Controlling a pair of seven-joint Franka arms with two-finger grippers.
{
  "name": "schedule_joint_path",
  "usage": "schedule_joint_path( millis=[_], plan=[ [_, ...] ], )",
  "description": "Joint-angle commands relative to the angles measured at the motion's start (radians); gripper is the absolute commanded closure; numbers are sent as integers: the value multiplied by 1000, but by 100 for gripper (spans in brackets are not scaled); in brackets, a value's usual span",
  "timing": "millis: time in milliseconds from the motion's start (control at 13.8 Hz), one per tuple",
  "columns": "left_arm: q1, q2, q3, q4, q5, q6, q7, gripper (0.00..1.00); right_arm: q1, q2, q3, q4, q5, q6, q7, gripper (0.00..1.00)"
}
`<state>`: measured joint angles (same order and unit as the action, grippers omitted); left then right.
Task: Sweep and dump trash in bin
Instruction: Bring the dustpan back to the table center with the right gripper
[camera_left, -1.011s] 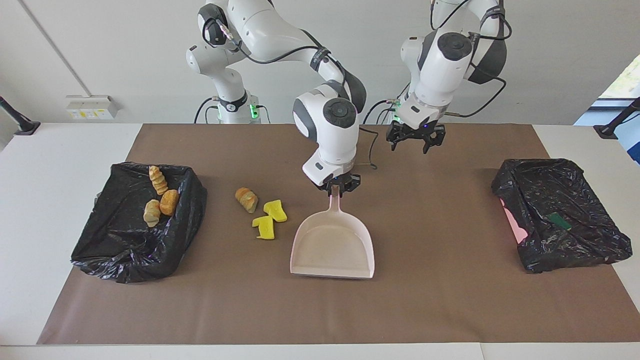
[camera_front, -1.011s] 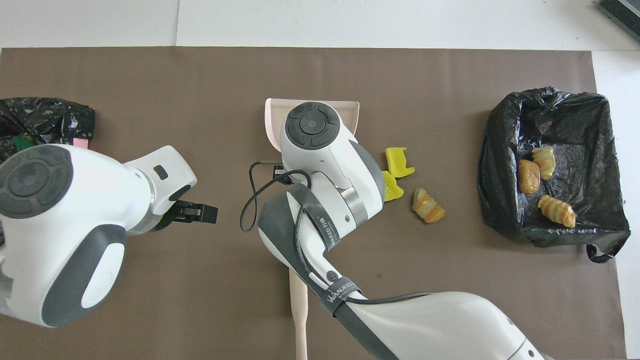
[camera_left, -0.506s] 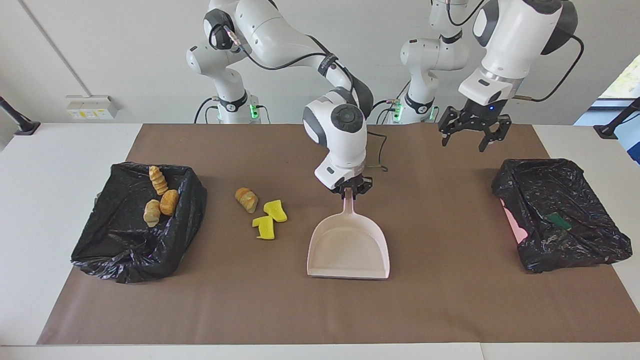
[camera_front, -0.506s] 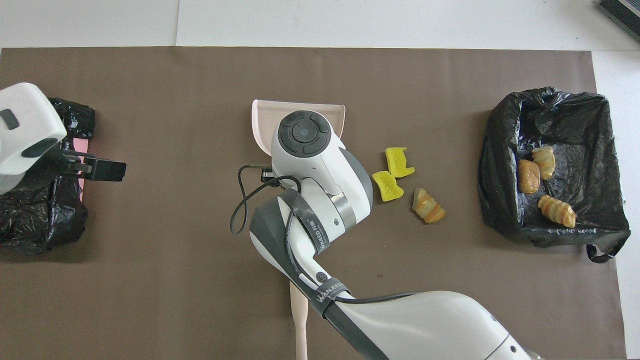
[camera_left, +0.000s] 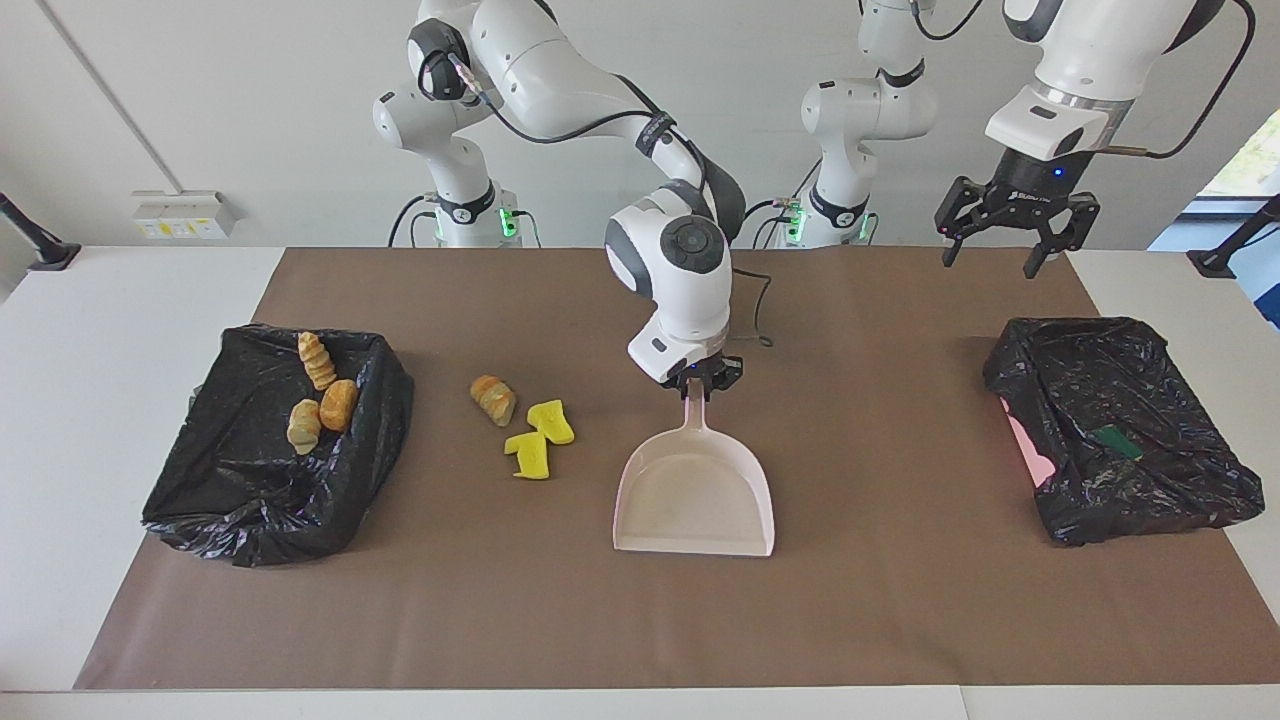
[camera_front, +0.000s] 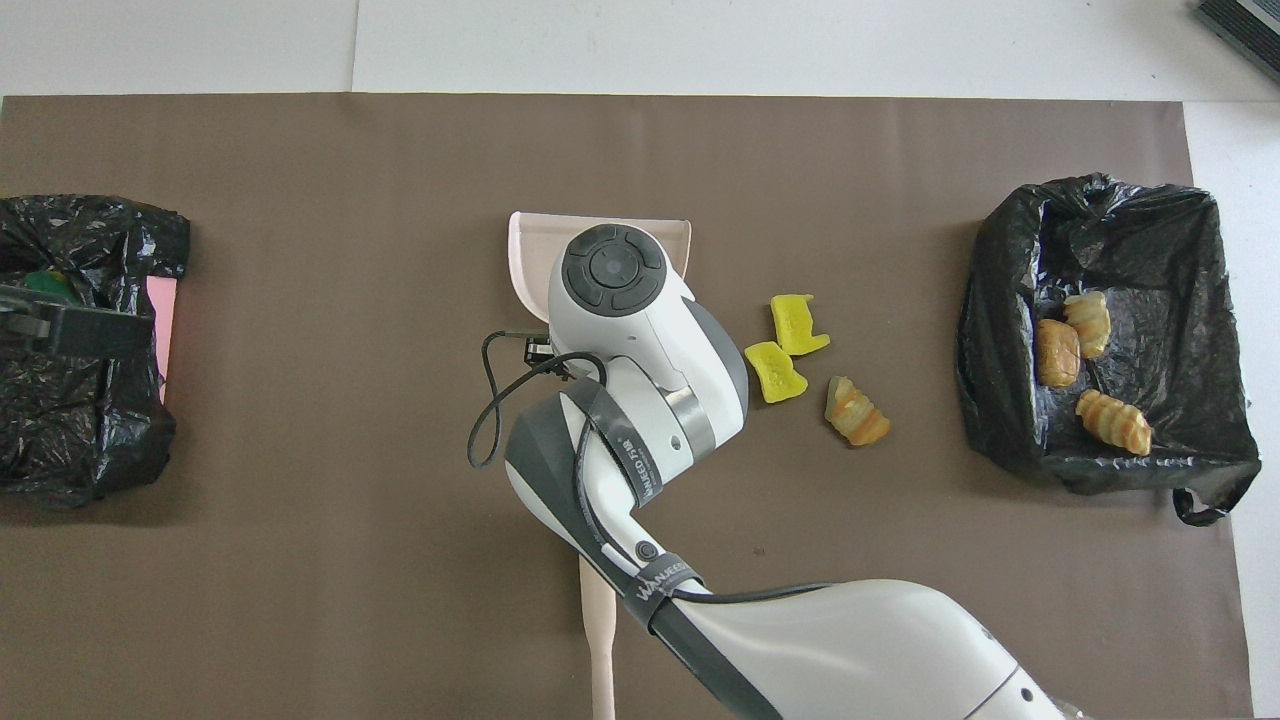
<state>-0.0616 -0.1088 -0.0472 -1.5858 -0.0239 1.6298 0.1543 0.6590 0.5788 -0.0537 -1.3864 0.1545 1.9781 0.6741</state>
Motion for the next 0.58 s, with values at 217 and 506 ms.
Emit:
schedule_joint_path(
  millis=[217, 506],
  plan=[
    [-3, 135, 6, 212, 16, -152, 8, 0, -64, -187, 2, -36, 25, -209, -27, 0],
    [-44, 139, 67, 234, 2, -169, 10, 0, -26, -416, 5, -242, 43, -295, -22, 0]
  ],
)
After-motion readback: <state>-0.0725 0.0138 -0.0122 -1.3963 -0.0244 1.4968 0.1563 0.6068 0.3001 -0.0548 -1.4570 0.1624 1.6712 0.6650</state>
